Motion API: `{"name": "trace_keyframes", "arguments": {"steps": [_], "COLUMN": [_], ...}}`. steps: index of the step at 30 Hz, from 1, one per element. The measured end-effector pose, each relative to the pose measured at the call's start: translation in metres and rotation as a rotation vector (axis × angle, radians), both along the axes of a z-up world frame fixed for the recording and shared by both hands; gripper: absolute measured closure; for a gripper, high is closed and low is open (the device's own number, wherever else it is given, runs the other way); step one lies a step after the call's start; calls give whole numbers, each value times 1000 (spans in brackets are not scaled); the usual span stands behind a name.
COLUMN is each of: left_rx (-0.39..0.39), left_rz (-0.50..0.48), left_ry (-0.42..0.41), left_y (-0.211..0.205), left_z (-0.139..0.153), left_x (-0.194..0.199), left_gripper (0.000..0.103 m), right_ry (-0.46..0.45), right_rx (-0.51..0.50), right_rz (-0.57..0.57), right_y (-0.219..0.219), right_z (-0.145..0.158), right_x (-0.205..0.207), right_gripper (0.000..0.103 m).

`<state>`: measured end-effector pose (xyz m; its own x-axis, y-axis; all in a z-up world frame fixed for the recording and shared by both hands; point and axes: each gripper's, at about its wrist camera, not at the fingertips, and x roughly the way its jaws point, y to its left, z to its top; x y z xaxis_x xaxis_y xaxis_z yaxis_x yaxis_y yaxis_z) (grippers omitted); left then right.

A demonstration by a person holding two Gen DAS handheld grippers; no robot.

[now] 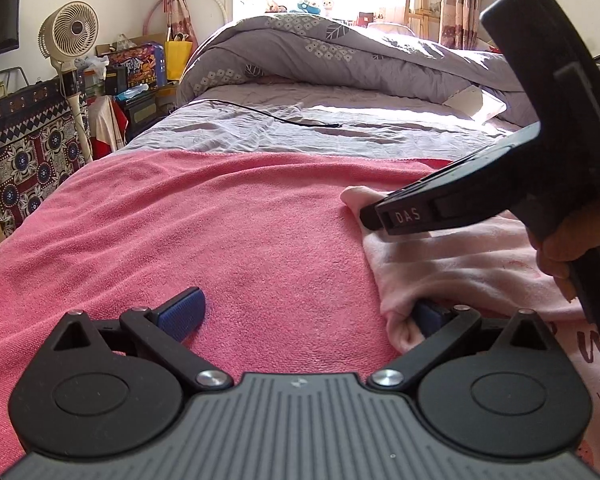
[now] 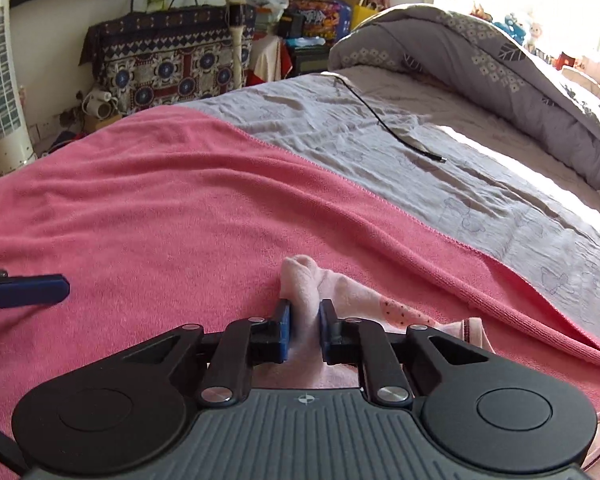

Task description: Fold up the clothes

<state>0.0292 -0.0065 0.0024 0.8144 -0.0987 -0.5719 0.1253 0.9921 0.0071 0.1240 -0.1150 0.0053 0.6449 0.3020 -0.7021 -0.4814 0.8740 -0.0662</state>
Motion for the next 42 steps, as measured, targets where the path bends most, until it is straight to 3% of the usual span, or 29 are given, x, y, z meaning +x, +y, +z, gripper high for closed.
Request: {"name": "trace_keyframes", "arguments": {"steps": [5, 8, 11, 15, 19, 21, 25, 27, 34, 35, 42], "left_rx": [14, -1, -21, -78, -72, -68, -58, -49, -32, -31, -19], "left_rz": [-3, -14, -18, -21, -21, -21, -19, -18, -36, -42, -81], "left_ry": [-28, -3, 53, 76, 77, 77, 79, 81, 118, 127, 191], "left_y": [0, 4, 8, 17, 16, 16, 13, 12, 15, 17, 27], "left_z": [4, 5, -1, -5, -6, -6, -6, -6, -2, -1, 7], "left_x": [-6, -6, 3, 7, 7, 6, 8, 8, 5, 4, -5], "left_gripper": [0, 0, 0, 0, 0, 0, 0, 0, 0, 0, 0], "right_ry": [-4, 11, -31, 49, -59, -139, -263, -256, -27, -61, -60], "right_rx": [76, 78, 95, 286, 351, 338, 227, 193, 192, 212, 221], "right_rz": [-40, -39, -18, -86, -103, -119, -221, -279, -433, -429, -434], "right_y": [10, 13, 12, -14, -70, -108, -187, -217, -256, -257, -259], "right_z": [3, -9, -19, -5, 44, 69, 88, 77, -16, -23, -21], "right_x": [19, 29, 32, 43, 1, -32, -109, -138, -167, -173, -178], "right_gripper": [93, 93, 93, 91, 81, 61, 55, 54, 53, 52, 49]}}
